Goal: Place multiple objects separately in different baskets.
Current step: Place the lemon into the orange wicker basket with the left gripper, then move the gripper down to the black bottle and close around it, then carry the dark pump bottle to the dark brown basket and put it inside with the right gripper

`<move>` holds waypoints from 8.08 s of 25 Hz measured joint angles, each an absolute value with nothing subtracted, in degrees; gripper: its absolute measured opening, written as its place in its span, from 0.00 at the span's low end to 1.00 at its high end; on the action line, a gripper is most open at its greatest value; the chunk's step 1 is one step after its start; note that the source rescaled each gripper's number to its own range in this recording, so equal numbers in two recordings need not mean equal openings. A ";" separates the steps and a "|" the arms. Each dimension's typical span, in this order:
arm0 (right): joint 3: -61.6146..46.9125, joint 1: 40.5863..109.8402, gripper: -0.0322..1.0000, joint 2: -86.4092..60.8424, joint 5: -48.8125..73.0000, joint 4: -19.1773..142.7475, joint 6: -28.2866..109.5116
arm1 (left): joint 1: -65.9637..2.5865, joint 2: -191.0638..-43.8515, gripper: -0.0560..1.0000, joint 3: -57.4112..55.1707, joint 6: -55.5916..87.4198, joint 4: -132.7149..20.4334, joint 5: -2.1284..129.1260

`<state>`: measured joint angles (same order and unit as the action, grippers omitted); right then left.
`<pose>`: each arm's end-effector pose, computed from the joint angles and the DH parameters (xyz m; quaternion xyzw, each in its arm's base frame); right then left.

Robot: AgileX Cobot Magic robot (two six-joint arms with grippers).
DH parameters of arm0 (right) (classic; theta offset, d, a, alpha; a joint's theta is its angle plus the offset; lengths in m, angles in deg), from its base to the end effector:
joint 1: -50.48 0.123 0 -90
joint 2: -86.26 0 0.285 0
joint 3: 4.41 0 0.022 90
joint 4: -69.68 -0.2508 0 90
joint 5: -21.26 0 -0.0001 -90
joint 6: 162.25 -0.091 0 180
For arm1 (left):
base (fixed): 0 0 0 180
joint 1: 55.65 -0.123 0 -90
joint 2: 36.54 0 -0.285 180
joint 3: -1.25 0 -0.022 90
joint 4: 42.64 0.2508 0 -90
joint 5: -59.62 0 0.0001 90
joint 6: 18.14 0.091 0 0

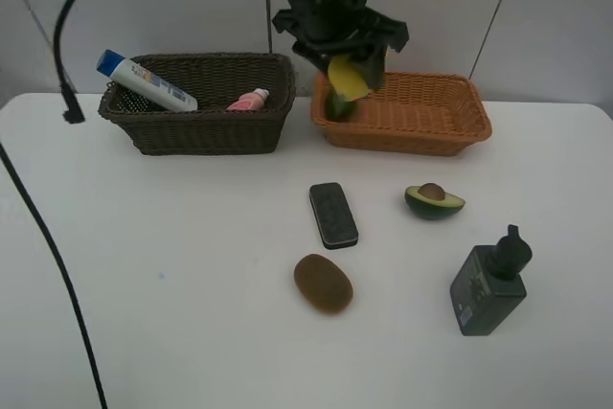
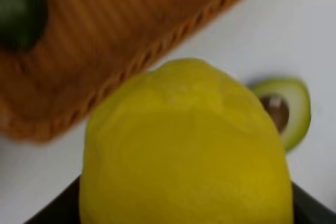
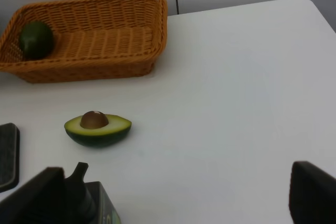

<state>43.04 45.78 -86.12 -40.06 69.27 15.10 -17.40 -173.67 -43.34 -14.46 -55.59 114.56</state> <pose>-0.0079 0.0012 0.2819 0.0543 0.8481 -0.0059 0.5270 0.3896 -0.3284 0.2529 0.3074 0.9037 -0.1846 0.2339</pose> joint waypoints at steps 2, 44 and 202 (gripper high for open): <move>43.04 45.78 1.00 -86.12 -40.06 69.27 15.10 | -17.40 -181.06 0.58 -53.30 -14.90 -56.98 113.45; 43.04 45.78 1.00 -86.12 -40.06 69.27 15.10 | -35.04 -140.00 1.00 -7.19 -29.22 -40.53 128.28; 20.66 76.73 0.04 -0.14 -37.61 77.12 -7.48 | -50.46 -43.95 1.00 49.33 -16.58 -45.30 120.99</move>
<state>20.66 76.73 -0.14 -37.61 77.12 -7.48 -50.46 -43.95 49.33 -16.58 -45.30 120.99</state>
